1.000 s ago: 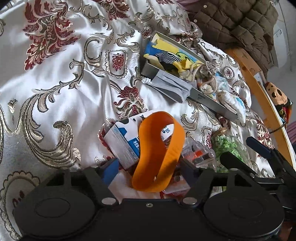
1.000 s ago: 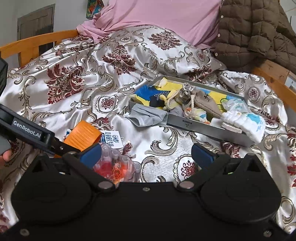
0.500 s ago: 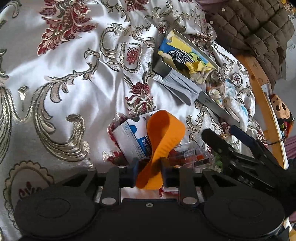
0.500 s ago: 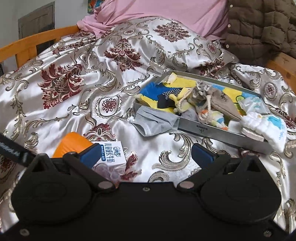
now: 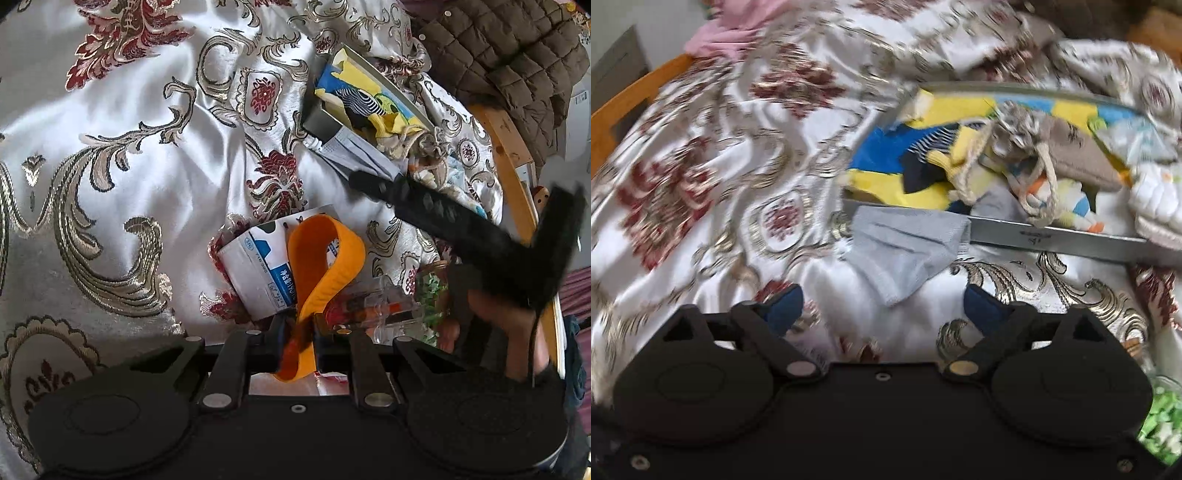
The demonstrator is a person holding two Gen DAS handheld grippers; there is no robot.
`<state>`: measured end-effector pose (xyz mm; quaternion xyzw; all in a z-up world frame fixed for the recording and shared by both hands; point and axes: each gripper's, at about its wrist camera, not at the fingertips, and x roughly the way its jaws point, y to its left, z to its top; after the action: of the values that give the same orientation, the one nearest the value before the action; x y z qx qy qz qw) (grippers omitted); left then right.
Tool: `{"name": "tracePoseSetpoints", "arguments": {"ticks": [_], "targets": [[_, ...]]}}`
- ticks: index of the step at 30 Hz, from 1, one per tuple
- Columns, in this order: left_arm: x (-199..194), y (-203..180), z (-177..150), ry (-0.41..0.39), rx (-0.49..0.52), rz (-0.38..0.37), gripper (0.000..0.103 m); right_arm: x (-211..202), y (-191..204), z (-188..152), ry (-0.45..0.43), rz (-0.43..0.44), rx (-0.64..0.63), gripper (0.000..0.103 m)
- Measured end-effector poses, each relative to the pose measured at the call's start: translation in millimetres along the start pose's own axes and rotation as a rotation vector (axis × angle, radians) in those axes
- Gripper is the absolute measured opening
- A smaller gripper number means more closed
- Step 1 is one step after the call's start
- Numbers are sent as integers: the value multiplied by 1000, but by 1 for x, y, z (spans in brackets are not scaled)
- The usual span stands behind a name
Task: Organize soft objects
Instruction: 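Close the left tool on the orange silicone band while the right tool grasps the grey cloth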
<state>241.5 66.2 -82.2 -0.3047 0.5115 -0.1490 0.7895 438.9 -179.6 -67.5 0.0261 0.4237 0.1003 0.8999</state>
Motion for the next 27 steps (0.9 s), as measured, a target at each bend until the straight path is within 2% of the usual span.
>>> {"name": "tracePoseSetpoints", "arguments": {"ticks": [7,9,10,12,17,27], "targets": [[3,4,1,15,-18,-15,16,31,-19,19,39,12,155,63],[4,5,2,18,-22,-19,16,38,-21,21,47,3,164,51],[4,6,3,19,-24,-21,16,40,-21,20,50,1,164,48],[4,6,2,20,-28,-23,15,42,-21,20,52,-6,158,32],[3,4,2,19,-26,-27,12,33,-16,12,42,-14,140,11],[-4,-5,1,8,-5,-31,8,-20,-7,-7,10,33,51,7]]}}
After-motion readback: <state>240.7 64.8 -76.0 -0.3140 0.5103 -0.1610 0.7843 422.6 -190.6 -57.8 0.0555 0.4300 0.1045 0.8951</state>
